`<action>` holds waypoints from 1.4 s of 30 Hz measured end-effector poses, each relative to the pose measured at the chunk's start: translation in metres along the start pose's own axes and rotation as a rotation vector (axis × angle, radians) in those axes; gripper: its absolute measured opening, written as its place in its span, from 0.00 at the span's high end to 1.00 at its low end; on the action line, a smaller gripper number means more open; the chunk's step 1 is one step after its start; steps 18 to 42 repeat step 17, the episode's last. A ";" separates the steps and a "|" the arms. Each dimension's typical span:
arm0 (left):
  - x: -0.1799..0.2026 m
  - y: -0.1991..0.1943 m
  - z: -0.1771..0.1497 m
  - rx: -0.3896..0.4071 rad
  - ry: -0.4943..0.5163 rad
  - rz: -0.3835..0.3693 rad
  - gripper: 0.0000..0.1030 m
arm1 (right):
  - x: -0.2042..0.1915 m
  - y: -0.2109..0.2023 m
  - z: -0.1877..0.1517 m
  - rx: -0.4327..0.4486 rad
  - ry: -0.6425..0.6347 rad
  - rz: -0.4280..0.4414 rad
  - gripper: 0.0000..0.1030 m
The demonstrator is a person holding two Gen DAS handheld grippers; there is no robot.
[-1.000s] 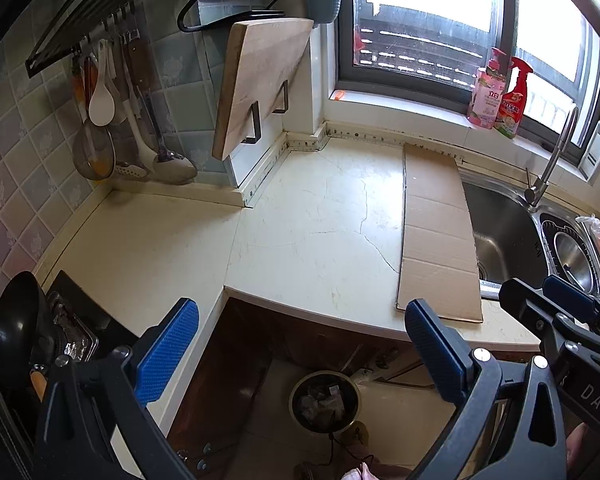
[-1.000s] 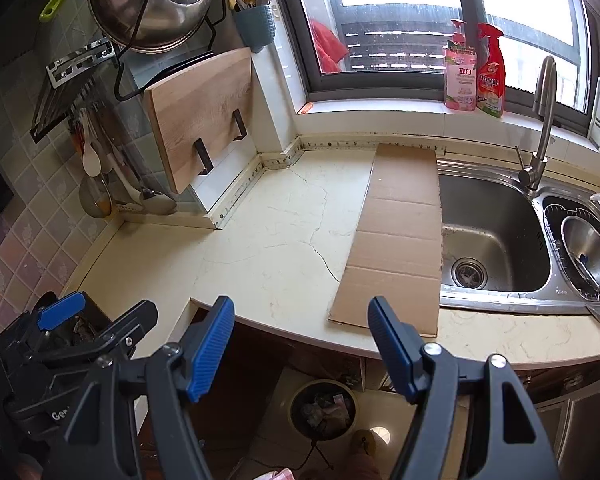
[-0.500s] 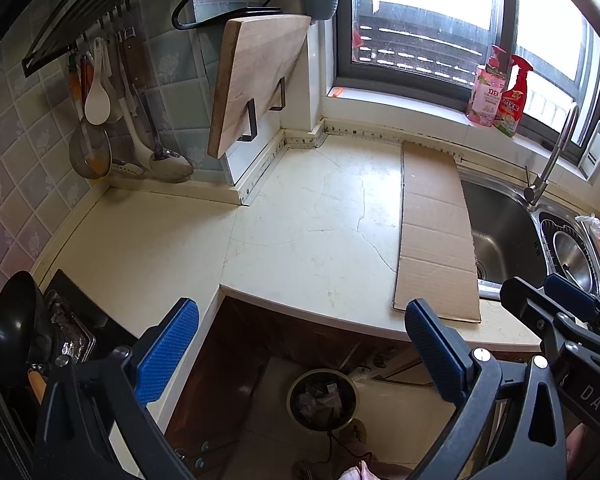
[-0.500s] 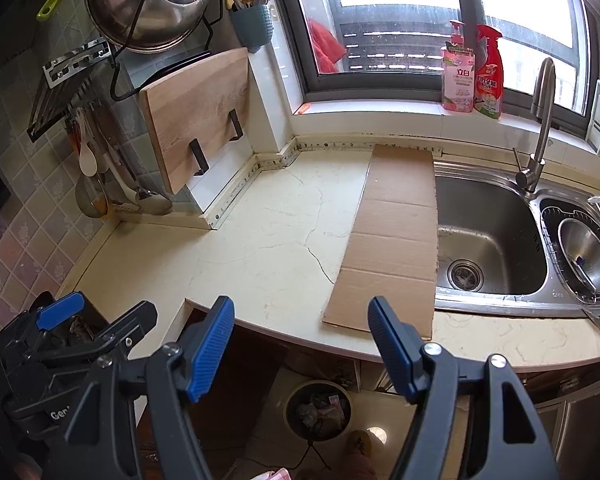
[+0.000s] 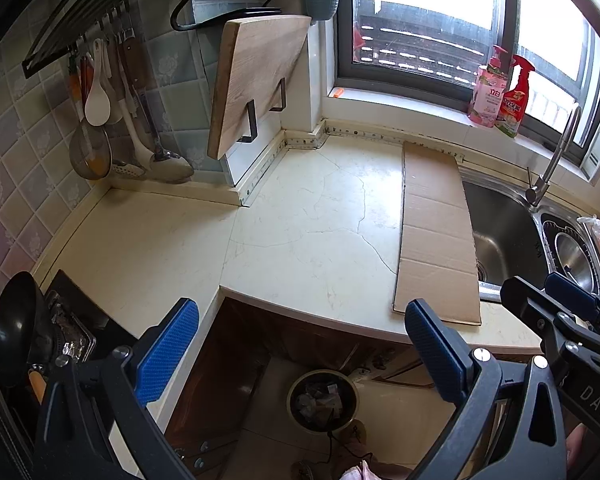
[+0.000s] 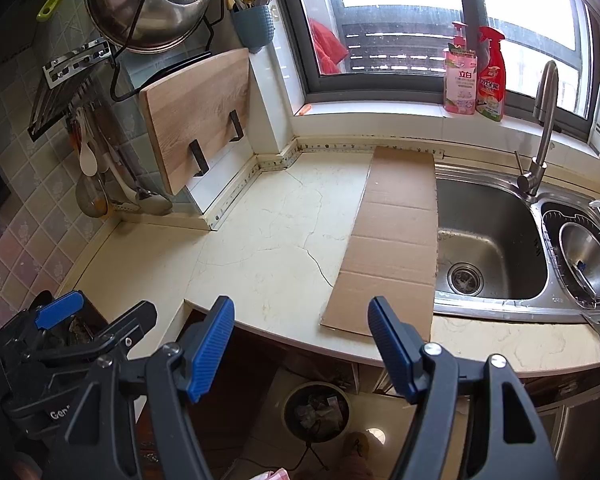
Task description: Collect trash
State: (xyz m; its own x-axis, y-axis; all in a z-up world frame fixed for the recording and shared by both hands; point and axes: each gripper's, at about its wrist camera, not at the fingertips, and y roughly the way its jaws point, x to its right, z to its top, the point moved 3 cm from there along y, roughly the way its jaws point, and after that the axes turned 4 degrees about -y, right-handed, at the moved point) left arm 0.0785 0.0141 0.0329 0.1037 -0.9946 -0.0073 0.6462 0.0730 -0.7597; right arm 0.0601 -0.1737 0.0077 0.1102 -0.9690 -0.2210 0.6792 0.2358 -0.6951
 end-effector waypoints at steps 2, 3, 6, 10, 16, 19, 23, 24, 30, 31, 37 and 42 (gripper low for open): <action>0.002 0.001 0.002 -0.002 -0.004 0.004 0.01 | 0.000 0.000 0.000 0.000 0.001 0.000 0.32; 0.002 0.001 0.002 -0.003 -0.004 0.004 0.01 | 0.000 0.000 0.001 -0.001 0.000 0.001 0.32; 0.002 0.001 0.002 -0.003 -0.003 0.002 0.01 | 0.002 0.002 0.002 -0.002 -0.006 0.004 0.32; 0.003 0.003 0.003 -0.004 -0.007 0.006 0.01 | 0.002 0.005 0.004 -0.007 -0.011 0.007 0.32; 0.008 0.009 0.007 -0.009 -0.028 0.021 0.01 | 0.008 0.012 0.012 -0.012 -0.032 0.024 0.32; 0.009 0.010 0.008 -0.011 -0.028 0.022 0.01 | 0.010 0.014 0.013 -0.013 -0.033 0.026 0.32; 0.009 0.010 0.008 -0.011 -0.028 0.022 0.01 | 0.010 0.014 0.013 -0.013 -0.033 0.026 0.32; 0.009 0.010 0.008 -0.011 -0.028 0.022 0.01 | 0.010 0.014 0.013 -0.013 -0.033 0.026 0.32; 0.009 0.010 0.008 -0.011 -0.028 0.022 0.01 | 0.010 0.014 0.013 -0.013 -0.033 0.026 0.32; 0.009 0.010 0.008 -0.011 -0.028 0.022 0.01 | 0.010 0.014 0.013 -0.013 -0.033 0.026 0.32; 0.009 0.010 0.008 -0.011 -0.028 0.022 0.01 | 0.010 0.014 0.013 -0.013 -0.033 0.026 0.32; 0.009 0.010 0.008 -0.011 -0.028 0.022 0.01 | 0.010 0.014 0.013 -0.013 -0.033 0.026 0.32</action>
